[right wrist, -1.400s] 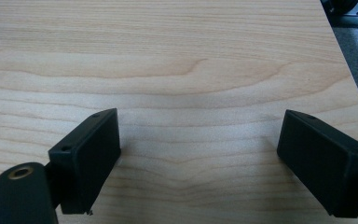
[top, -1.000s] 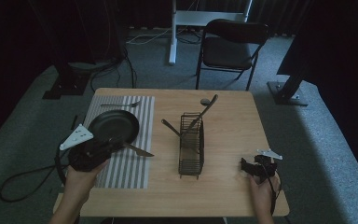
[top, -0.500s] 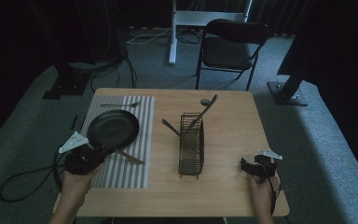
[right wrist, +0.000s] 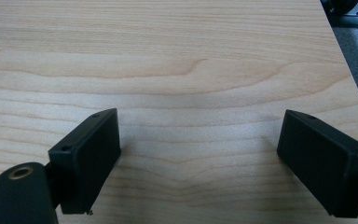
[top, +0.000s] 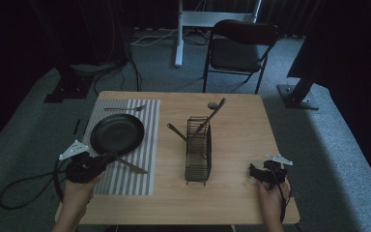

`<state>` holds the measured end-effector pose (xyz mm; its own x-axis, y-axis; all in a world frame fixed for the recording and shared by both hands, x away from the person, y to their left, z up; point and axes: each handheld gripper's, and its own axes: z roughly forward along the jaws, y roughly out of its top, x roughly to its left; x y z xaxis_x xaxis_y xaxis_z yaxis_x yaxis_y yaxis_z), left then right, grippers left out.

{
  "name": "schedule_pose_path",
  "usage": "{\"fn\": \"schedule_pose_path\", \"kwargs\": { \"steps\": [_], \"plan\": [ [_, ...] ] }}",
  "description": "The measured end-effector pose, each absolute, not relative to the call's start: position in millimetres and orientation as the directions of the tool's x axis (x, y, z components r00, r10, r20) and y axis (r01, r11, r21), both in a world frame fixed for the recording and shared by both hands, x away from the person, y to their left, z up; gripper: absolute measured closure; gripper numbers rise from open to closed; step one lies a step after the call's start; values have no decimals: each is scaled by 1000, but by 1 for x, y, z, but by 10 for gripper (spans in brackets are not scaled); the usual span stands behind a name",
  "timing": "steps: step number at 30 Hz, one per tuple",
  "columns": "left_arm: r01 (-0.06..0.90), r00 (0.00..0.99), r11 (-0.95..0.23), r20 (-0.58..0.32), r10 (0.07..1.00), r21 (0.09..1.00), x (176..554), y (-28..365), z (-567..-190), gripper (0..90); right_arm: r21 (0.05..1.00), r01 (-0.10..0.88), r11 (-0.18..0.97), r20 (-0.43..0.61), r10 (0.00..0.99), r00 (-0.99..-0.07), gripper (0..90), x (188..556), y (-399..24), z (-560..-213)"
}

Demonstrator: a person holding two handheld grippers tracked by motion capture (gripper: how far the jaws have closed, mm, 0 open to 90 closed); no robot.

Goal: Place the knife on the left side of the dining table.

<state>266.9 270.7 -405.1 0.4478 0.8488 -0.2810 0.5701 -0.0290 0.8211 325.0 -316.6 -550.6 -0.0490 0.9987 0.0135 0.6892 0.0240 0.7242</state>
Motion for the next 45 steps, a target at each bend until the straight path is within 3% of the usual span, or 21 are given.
{"fn": "schedule_pose_path", "kwargs": {
  "steps": [28, 45],
  "plan": [
    [669, 282, 82, -354, 892, 739, 286, 330, -450, 629, 723, 690, 24, 13, 999, -48, 123, 325, -317, -550],
    [715, 231, 132, -410, 882, 687, 297, 354, -483, 588, 723, 690, 23, 14, 999, -48, 122, 325, -316, -550]
  ]
}}
